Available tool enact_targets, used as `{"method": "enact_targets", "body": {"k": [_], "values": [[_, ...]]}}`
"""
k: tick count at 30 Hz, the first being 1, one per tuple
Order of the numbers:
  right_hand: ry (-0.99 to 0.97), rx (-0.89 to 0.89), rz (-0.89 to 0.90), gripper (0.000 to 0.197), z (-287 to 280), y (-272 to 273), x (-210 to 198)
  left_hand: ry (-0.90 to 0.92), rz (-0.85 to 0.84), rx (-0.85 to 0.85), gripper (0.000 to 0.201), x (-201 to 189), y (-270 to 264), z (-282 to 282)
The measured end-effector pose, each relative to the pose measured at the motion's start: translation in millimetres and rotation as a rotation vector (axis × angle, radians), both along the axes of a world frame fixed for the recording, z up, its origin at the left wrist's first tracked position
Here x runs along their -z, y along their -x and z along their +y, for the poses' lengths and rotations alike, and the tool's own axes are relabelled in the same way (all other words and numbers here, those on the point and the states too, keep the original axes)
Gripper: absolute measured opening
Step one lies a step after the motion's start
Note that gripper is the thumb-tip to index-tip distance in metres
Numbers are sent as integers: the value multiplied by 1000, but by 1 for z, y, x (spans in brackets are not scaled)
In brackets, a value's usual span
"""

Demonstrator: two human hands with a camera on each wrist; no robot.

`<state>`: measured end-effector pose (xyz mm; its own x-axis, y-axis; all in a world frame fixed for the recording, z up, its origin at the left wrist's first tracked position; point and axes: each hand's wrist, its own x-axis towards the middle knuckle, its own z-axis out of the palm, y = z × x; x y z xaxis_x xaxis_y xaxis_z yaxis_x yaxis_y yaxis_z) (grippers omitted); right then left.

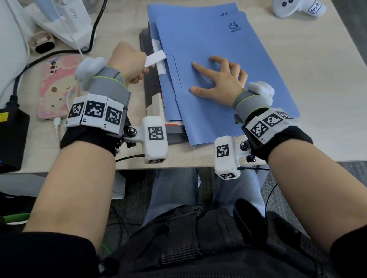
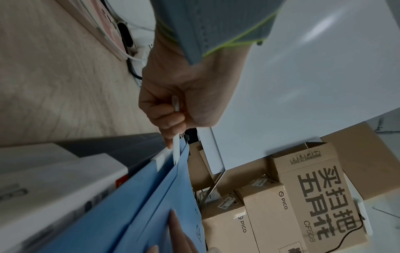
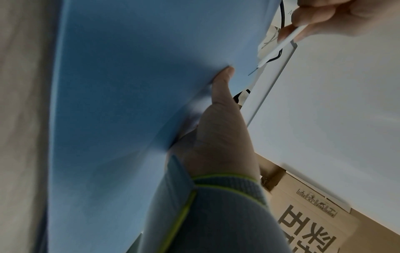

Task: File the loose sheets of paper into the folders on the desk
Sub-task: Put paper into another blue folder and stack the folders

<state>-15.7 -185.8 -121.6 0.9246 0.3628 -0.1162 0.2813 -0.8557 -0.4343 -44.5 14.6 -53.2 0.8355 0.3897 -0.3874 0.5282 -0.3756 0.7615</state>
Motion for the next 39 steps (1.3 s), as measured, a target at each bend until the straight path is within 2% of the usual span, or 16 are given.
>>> {"method": "enact_targets", "body": {"k": [10, 21, 26, 31, 32, 35, 39], "values": [[-7, 3, 14, 60, 1, 1, -1, 156, 106, -6, 39, 7, 5, -9], [-51, 12, 49, 61, 3, 2, -5, 355, 38, 23, 26, 3, 11, -19], [-59, 13, 57, 62, 3, 3, -6, 291, 25, 33, 28, 3, 12, -22], [-76, 9, 74, 63, 1, 3, -8, 275, 16, -54, 31, 4, 8, -22], [-78, 6, 76, 63, 1, 3, -8, 237, 1, -74, 32, 6, 6, -19], [-72, -2, 80, 63, 0, 4, -8, -61, -67, -53, 28, 12, 3, -7], [-86, 4, 101, 64, 1, 3, -9, -227, -114, 19, 31, 17, 2, -3]]}}
